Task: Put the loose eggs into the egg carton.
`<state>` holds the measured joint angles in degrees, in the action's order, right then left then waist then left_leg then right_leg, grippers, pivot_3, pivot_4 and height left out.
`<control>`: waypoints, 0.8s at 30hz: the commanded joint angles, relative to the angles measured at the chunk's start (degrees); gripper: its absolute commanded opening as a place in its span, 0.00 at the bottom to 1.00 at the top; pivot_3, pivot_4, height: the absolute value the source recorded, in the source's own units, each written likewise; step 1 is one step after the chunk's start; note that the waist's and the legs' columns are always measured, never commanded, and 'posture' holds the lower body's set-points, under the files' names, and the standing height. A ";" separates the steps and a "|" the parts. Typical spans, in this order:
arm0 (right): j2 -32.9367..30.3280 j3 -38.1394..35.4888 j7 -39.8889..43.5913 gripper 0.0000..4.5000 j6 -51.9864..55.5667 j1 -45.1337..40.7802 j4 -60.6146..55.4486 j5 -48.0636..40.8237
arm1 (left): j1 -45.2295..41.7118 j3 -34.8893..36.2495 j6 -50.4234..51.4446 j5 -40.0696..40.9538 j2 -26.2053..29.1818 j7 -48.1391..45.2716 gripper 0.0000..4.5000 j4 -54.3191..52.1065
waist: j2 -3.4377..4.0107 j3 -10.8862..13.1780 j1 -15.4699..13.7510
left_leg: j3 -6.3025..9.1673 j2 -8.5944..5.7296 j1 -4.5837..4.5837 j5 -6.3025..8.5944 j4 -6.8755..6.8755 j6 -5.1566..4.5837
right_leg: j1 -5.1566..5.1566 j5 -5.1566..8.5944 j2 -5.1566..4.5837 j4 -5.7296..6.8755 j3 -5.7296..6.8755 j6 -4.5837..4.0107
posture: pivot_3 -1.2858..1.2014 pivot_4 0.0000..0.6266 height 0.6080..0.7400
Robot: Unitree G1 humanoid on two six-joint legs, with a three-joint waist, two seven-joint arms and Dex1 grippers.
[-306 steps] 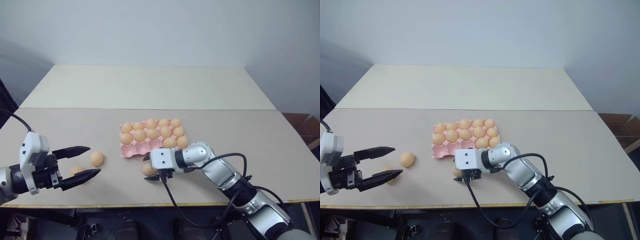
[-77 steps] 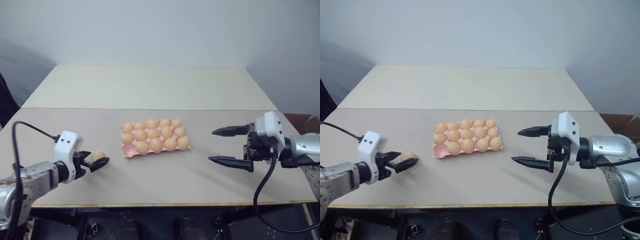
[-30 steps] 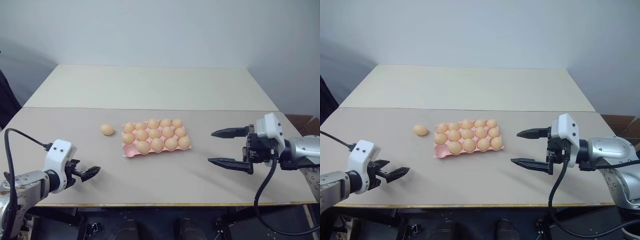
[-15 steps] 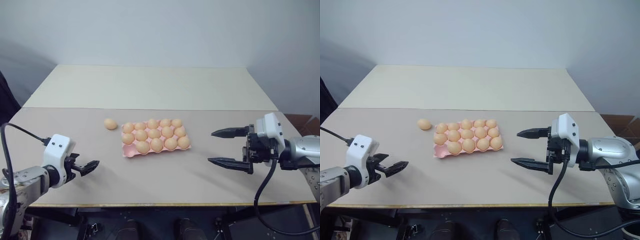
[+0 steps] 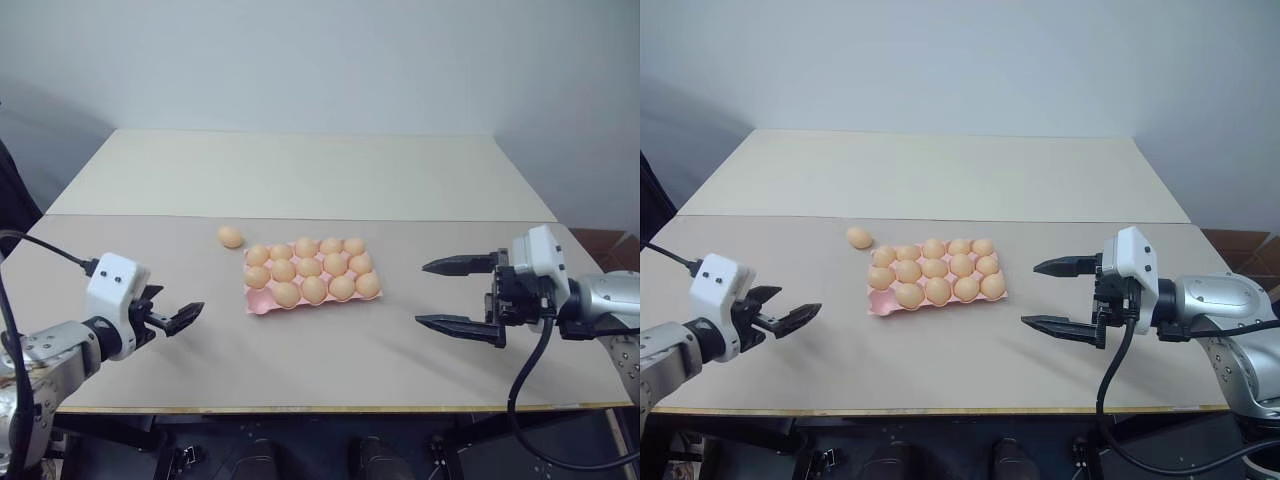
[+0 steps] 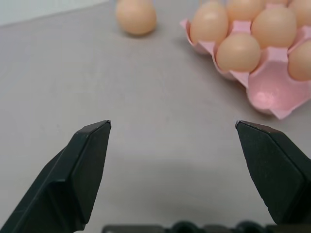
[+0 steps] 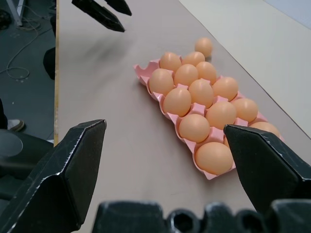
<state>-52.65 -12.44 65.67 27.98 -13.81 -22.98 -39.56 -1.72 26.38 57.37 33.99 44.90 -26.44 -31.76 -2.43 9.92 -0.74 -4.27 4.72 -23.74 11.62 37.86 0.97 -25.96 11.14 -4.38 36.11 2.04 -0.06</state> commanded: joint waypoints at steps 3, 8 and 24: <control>0.28 -1.25 -0.45 1.00 -0.79 -0.85 -1.48 -0.79 | -3.93 -2.08 -4.44 -1.92 -0.50 0.30 1.00 2.29 | 0.00 0.00 -0.01 | 0.00 0.00 0.00 0.00 0.00 0.00 | 0.01 -0.03 0.01 0.00 0.00 0.04 | 0.52 0.24 1.00; 0.26 -1.19 -0.58 1.00 -0.94 -0.81 -1.53 -0.60 | -8.24 -5.48 -5.95 -3.29 -1.21 0.63 1.00 5.66 | 0.00 0.00 -0.01 | 0.00 0.00 -0.01 0.00 0.00 0.00 | 0.01 -0.08 0.01 0.00 0.00 0.13 | 0.52 0.24 1.00; 0.43 -0.69 -0.98 1.00 -1.28 -1.52 -1.47 -0.10 | -31.37 -16.71 -13.16 -12.71 -9.00 4.27 1.00 31.95 | -0.04 0.00 -0.03 | 0.03 -0.05 -0.01 -0.01 0.02 -0.02 | 0.09 -0.15 0.01 -0.01 0.01 0.22 | 0.52 0.24 1.00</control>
<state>-52.16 -12.09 64.78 27.90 -14.54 -23.12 -39.41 -30.66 10.26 47.00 22.78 35.98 -22.07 -1.83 -2.47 9.92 -0.77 -4.24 4.67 -23.75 11.61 37.88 0.96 -25.87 10.99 -4.37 36.10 2.05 0.16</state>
